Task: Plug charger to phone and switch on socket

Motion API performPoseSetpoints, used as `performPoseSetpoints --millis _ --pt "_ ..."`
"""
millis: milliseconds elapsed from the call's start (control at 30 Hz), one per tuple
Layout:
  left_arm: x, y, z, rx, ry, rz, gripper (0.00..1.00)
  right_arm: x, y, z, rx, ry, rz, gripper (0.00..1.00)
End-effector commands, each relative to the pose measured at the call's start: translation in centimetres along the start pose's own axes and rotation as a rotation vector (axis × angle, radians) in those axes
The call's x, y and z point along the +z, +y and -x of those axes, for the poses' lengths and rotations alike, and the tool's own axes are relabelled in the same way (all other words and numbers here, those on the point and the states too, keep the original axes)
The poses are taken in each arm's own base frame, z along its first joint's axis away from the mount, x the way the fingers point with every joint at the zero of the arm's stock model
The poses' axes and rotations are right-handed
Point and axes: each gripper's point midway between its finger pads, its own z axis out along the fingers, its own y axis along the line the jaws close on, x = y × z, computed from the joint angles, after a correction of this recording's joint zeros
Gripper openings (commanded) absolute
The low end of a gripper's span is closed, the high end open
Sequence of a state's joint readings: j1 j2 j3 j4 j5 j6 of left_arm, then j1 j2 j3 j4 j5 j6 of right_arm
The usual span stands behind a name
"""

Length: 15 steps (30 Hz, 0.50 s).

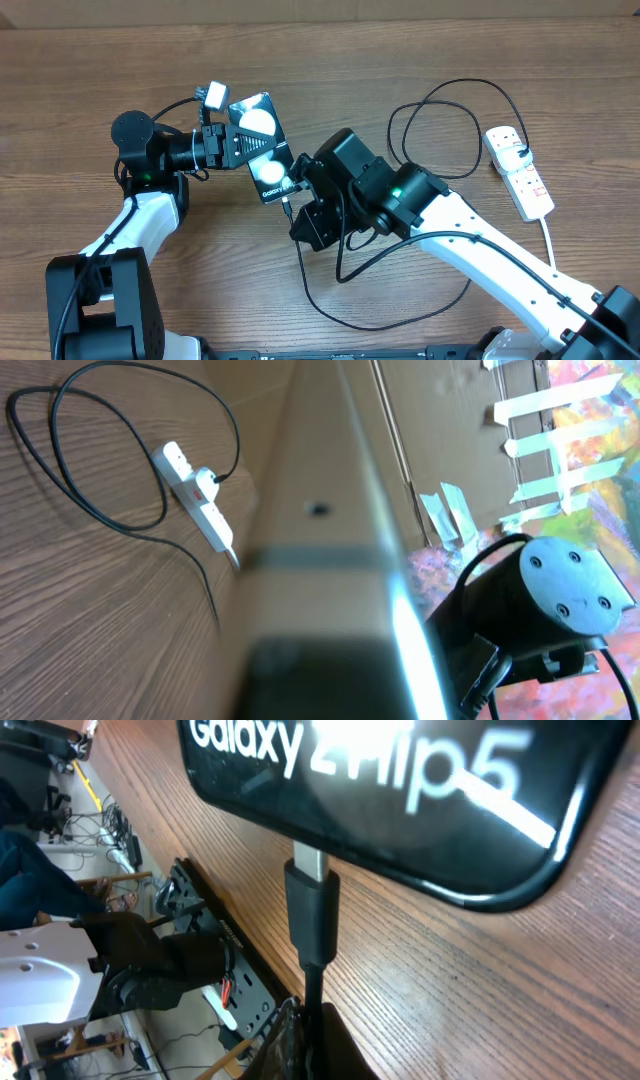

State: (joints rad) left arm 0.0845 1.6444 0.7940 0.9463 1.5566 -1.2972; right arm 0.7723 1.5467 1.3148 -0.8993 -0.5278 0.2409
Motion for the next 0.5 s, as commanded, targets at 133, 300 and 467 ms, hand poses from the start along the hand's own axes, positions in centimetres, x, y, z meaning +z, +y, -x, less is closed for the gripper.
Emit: performPoseSetpoints --millis 133,300,467 --pt "0.3 -0.9 0.1 0.089 0.03 -0.01 0.04 -1.0 1.1 2.0 -0.097 -0.063 0.044 0.04" --pt "0.5 -0.9 0.0 0.096 0.037 -0.014 0.04 -1.0 1.3 2.7 -0.12 -0.092 0.053 0.04" --pt "0.9 -1.0 -0.2 0.103 0.048 -0.019 0.04 -1.1 0.7 3.5 -0.133 -0.126 0.009 0.04"
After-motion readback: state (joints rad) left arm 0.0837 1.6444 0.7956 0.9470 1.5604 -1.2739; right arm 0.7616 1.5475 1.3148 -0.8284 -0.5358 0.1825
